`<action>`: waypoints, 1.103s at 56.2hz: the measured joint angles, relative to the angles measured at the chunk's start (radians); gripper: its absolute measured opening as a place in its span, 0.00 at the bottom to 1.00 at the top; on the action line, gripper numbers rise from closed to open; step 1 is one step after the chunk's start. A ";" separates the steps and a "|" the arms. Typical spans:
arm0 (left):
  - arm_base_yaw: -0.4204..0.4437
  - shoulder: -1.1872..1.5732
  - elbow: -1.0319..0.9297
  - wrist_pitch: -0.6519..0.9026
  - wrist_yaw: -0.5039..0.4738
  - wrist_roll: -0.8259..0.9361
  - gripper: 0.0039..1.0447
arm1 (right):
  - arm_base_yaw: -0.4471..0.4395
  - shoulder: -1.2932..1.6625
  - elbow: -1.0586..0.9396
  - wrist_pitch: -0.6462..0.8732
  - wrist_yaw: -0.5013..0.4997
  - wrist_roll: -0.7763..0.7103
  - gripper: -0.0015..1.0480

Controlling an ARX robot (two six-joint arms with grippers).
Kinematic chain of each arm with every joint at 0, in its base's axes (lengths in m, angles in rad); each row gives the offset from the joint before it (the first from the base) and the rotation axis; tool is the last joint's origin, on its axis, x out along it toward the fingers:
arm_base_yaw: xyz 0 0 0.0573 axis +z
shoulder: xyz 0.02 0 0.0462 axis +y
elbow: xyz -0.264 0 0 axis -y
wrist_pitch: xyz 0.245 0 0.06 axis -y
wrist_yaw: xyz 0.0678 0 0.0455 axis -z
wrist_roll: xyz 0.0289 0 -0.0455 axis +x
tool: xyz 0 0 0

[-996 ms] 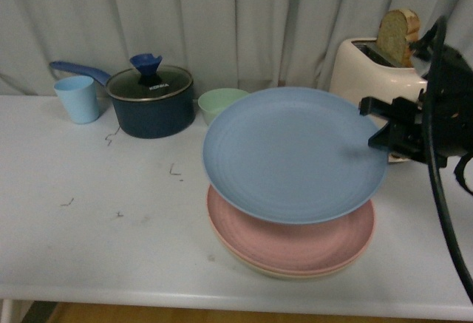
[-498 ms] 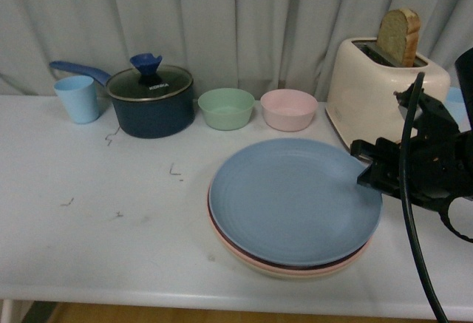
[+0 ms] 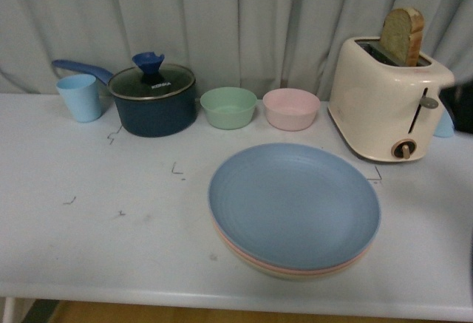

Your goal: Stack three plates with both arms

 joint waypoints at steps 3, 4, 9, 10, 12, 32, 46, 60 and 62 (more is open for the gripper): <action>0.002 0.000 0.000 -0.003 -0.002 0.000 0.94 | -0.008 0.003 -0.078 0.122 0.017 -0.054 0.63; 0.003 0.000 0.000 -0.002 -0.001 0.000 0.94 | -0.016 0.000 -0.105 0.171 0.024 -0.074 0.60; 0.003 0.000 0.000 -0.001 -0.001 0.000 0.94 | -0.039 -0.064 -0.167 0.313 0.044 -0.122 0.46; 0.003 0.000 0.000 0.000 0.000 0.000 0.94 | -0.038 -0.088 -0.178 0.332 0.045 -0.128 0.42; 0.003 0.000 0.000 0.001 0.001 0.000 0.94 | -0.037 -0.126 -0.195 0.344 0.044 -0.138 0.37; 0.003 0.000 0.000 0.000 0.001 0.000 0.94 | -0.035 -0.360 -0.384 0.270 0.042 -0.167 0.02; 0.003 0.000 0.000 0.000 0.001 0.000 0.94 | -0.035 -0.524 -0.463 0.172 0.042 -0.167 0.02; 0.003 0.000 0.000 0.000 0.001 0.000 0.94 | -0.035 -0.714 -0.513 0.043 0.042 -0.167 0.02; 0.003 0.000 0.000 0.000 0.001 0.000 0.94 | -0.035 -0.738 -0.518 0.021 0.042 -0.167 0.02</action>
